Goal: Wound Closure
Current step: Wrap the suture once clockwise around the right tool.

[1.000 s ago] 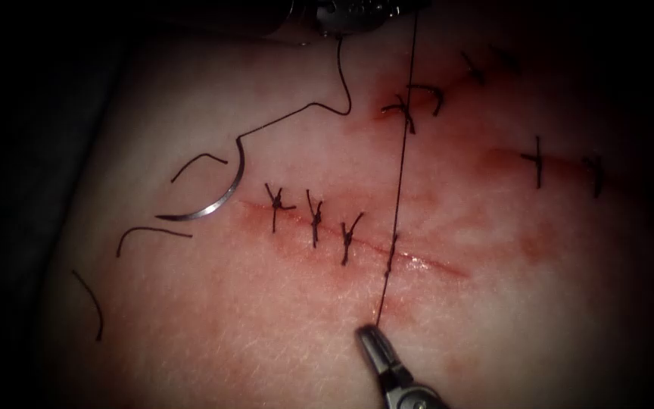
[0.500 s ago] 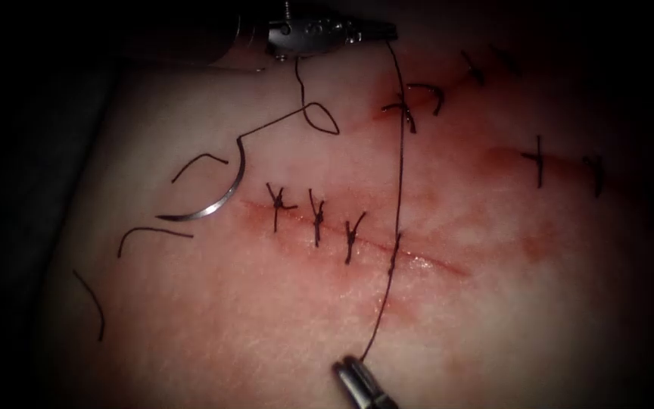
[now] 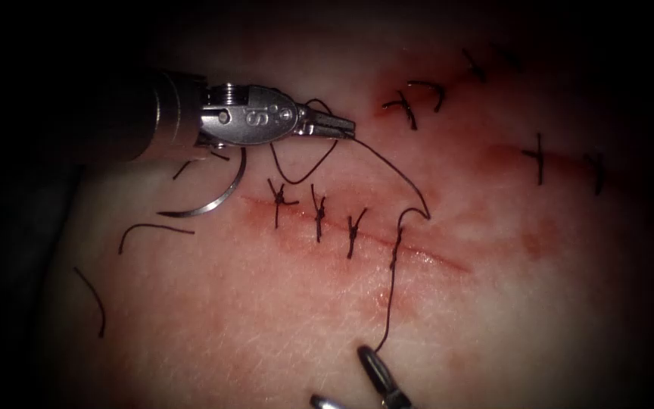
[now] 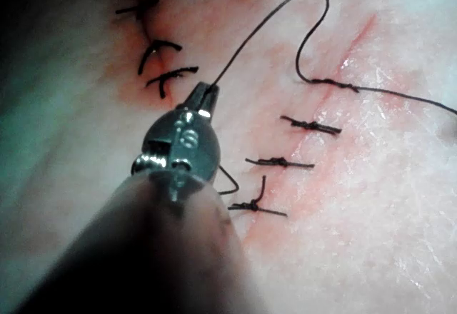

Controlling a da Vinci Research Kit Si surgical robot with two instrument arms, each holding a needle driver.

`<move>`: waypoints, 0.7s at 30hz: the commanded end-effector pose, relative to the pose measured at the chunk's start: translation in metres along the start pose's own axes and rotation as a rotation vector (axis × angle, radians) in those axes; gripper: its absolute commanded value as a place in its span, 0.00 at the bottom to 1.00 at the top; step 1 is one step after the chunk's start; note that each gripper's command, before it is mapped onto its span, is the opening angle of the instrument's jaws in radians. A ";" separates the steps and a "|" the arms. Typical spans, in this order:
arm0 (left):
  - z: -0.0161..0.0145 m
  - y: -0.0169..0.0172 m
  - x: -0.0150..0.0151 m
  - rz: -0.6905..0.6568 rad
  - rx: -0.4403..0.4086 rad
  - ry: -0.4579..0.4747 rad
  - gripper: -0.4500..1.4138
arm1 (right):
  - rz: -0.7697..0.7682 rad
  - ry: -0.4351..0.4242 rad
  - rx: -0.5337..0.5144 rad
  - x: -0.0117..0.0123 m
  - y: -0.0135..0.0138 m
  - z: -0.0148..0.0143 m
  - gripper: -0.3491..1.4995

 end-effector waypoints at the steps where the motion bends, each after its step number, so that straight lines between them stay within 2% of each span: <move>1: 0.0005 0.0004 0.0000 0.007 -0.001 0.003 0.00 | -0.011 -0.006 -0.002 0.0000 -0.0004 0.0004 0.82; 2: 0.0002 0.0012 0.0003 0.001 -0.001 0.002 0.00 | -0.024 -0.010 -0.003 0.0005 -0.0002 0.0006 0.64; 3: -0.0002 0.0023 0.0006 0.005 -0.007 0.011 0.00 | -0.079 -0.017 -0.008 0.0016 0.0004 0.0012 0.15; 4: -0.0005 0.0031 0.0007 0.005 -0.009 0.014 0.00 | -0.092 -0.024 -0.010 0.0021 0.0008 0.0016 0.00; 9: -0.0011 0.0058 0.0010 0.005 -0.011 0.016 0.00 | -0.122 -0.067 -0.012 0.0038 0.0035 0.0040 0.00; 14: -0.0016 0.0080 0.0013 0.001 -0.021 0.037 0.00 | -0.159 -0.087 -0.010 0.0045 0.0065 0.0066 0.00; 21: -0.0016 0.0104 0.0012 -0.008 -0.040 0.074 0.00 | -0.140 -0.018 0.047 0.0051 0.0096 0.0088 0.00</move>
